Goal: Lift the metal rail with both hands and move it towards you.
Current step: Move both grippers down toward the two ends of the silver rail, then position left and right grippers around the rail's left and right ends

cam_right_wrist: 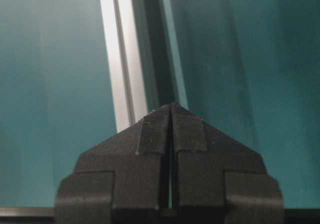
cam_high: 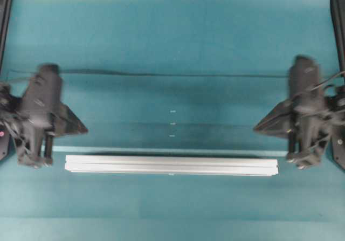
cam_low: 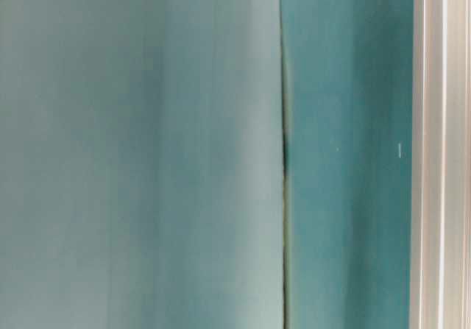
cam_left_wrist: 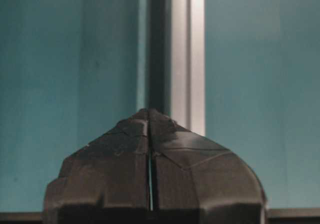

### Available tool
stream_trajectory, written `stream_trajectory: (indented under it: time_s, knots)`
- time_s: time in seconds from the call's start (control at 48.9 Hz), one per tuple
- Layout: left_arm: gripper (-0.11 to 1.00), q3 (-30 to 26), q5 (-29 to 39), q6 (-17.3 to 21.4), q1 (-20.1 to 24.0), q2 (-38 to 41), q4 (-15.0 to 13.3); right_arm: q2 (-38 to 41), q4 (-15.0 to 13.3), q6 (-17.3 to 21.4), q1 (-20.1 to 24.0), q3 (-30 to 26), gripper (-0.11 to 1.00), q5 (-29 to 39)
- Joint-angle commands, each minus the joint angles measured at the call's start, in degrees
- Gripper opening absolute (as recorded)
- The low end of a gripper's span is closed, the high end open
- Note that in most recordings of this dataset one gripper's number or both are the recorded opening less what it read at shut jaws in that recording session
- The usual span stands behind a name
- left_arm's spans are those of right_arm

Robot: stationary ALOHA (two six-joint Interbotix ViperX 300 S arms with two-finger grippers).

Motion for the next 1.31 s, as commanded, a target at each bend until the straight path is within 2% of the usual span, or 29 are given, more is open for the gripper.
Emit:
stream_trajectory:
  time_s: [0.0,0.225,0.348,0.491,0.737,0.982,1.064,1.126,1.289]
  knots:
    - [-0.05,-3.4,2.0,-0.2,-0.8,2.9,0.1,4.1,0.2,-0.1,0.6,-3.2,-0.02,1.9]
    - [-0.05,-9.2,10.5,-0.2,-1.2,10.6,0.1,14.9,0.0,-0.4,1.4,-11.7,-0.02,16.5]
    - [-0.05,-10.8,12.7,-0.3,-1.4,13.5,0.1,18.5,-0.3,-0.7,1.3,-14.8,-0.02,21.0]
    - [-0.05,-11.6,12.8,-0.4,-2.0,15.7,0.1,20.3,-0.4,-0.9,1.3,-15.8,-0.02,21.2]
    - [-0.05,-11.7,12.7,-3.1,-2.7,16.0,0.1,20.7,-0.3,-1.9,1.7,-16.4,-0.01,21.4]
    - [0.02,-11.5,12.4,-5.9,-2.7,16.0,0.1,20.8,0.0,-1.9,2.9,-16.4,0.08,20.8]
    - [0.11,-11.3,12.3,-6.3,-2.7,16.0,0.2,20.9,0.0,-1.9,3.3,-16.4,0.18,20.5]
    - [0.22,-11.2,12.2,-6.4,-2.8,16.0,0.1,20.9,0.0,-1.6,3.8,-16.4,0.30,20.0]
    - [0.71,-10.9,12.2,-6.9,-3.3,15.9,0.1,21.3,-0.3,-0.6,4.5,-16.4,0.75,19.5]
